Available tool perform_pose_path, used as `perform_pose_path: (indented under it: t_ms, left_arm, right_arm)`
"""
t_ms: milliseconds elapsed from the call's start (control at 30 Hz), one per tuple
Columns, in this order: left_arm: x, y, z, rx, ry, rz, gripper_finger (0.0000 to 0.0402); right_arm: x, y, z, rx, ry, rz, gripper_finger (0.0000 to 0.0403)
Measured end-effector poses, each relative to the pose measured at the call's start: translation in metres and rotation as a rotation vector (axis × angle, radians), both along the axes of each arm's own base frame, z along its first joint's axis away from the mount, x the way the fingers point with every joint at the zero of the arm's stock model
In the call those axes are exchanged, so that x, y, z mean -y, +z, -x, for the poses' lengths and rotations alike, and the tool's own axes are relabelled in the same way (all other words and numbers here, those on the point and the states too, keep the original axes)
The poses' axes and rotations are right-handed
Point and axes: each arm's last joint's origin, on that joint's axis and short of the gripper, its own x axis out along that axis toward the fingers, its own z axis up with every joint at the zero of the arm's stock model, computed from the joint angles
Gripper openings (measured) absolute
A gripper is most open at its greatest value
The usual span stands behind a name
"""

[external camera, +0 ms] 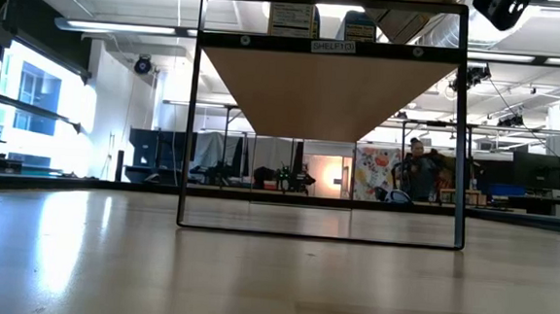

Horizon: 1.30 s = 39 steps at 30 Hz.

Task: Stack cereal on shelf
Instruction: Put the yellow cereal box on the shelf

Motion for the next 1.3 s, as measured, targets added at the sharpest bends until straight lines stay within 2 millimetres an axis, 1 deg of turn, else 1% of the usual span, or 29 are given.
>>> perform_pose_path:
  t_ms: [200, 400, 667, 900, 1033, 1233, 1300]
  left_arm:
    - [0.000, 0.000, 0.000, 0.000, -0.005, -0.019, 0.0173]
    - [0.003, 0.000, 0.001, -0.002, -0.015, -0.015, 0.0196]
    - [0.004, 0.000, 0.001, -0.002, -0.023, -0.011, 0.0200]
    - [-0.001, 0.003, -0.002, 0.034, -0.047, -0.026, 0.0200]
    - [-0.005, 0.008, -0.003, 0.061, -0.049, -0.030, 0.0200]
    - [-0.015, 0.023, -0.001, 0.111, -0.088, -0.058, 0.0200]
    - [-0.019, 0.032, 0.001, 0.139, -0.101, -0.074, 0.0200]
  right_arm:
    - [0.007, -0.016, -0.005, 0.001, -0.048, -0.018, 0.0000]
    - [0.011, -0.020, -0.008, 0.009, -0.052, -0.038, 0.0000]
    - [0.017, -0.023, -0.012, -0.011, -0.055, -0.042, 0.0000]
    - [0.017, -0.025, -0.014, -0.027, -0.042, -0.035, 0.0000]
    - [0.017, -0.025, -0.014, -0.028, -0.042, -0.034, 0.0000]
    - [0.017, -0.025, -0.014, -0.030, -0.040, -0.034, 0.0000]
    - [0.017, -0.025, -0.014, -0.030, -0.040, -0.034, 0.0000]
